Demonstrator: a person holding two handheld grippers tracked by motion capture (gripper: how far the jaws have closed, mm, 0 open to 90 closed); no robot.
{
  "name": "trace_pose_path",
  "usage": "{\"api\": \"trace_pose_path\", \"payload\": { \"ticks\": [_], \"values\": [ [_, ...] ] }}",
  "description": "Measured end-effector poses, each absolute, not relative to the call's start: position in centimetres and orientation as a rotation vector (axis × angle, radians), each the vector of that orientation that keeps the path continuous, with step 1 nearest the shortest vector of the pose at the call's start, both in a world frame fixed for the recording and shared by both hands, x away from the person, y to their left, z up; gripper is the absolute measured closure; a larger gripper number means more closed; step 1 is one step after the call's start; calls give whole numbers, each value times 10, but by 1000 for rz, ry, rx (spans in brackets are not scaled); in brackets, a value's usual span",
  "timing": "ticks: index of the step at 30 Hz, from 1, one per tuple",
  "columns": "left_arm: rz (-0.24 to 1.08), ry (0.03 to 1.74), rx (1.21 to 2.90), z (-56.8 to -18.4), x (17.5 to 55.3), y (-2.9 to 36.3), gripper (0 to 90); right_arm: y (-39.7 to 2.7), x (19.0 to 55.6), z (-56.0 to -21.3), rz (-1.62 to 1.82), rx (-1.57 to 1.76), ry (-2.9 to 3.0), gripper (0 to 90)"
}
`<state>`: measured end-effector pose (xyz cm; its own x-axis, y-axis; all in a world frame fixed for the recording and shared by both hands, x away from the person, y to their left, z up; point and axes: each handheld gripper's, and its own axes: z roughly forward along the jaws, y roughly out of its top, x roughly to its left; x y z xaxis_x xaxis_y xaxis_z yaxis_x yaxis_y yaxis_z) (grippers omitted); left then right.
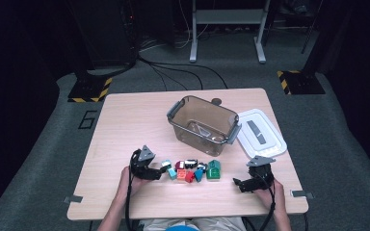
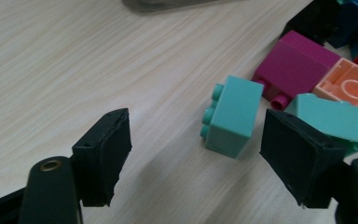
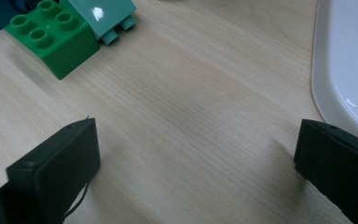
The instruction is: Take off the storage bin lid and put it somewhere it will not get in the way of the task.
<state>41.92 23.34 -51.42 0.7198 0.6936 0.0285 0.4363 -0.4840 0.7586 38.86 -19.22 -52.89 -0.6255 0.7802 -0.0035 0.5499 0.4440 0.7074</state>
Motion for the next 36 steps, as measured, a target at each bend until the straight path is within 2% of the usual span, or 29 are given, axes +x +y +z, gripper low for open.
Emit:
{"api": "trace_pose_path", "payload": {
  "ticks": [2, 3, 5, 6, 8, 9, 13, 36],
  "values": [
    [419, 841, 2164, -515, 419, 232, 326, -192, 389, -529, 980, 1136, 2371, 0],
    [419, 825, 2170, -515, 420, 231, 392, -192, 389, -529, 980, 1136, 2371, 0],
    [425, 816, 2176, -516, 420, 230, 423, -192, 388, -529, 981, 1139, 2371, 0],
    [427, 812, 2170, -517, 420, 229, 492, -192, 388, -529, 980, 1138, 2370, 0],
    [415, 800, 2158, -517, 421, 230, 558, -192, 388, -529, 981, 1138, 2370, 0],
    [416, 794, 2158, -518, 421, 230, 558, -192, 388, -529, 981, 1138, 2370, 0],
    [412, 774, 2166, -520, 421, 228, 661, -192, 388, -529, 981, 1137, 2371, 0],
    [415, 776, 2136, -506, 418, 235, 671, -192, 389, -529, 983, 1132, 2372, 0]
  ]
}}
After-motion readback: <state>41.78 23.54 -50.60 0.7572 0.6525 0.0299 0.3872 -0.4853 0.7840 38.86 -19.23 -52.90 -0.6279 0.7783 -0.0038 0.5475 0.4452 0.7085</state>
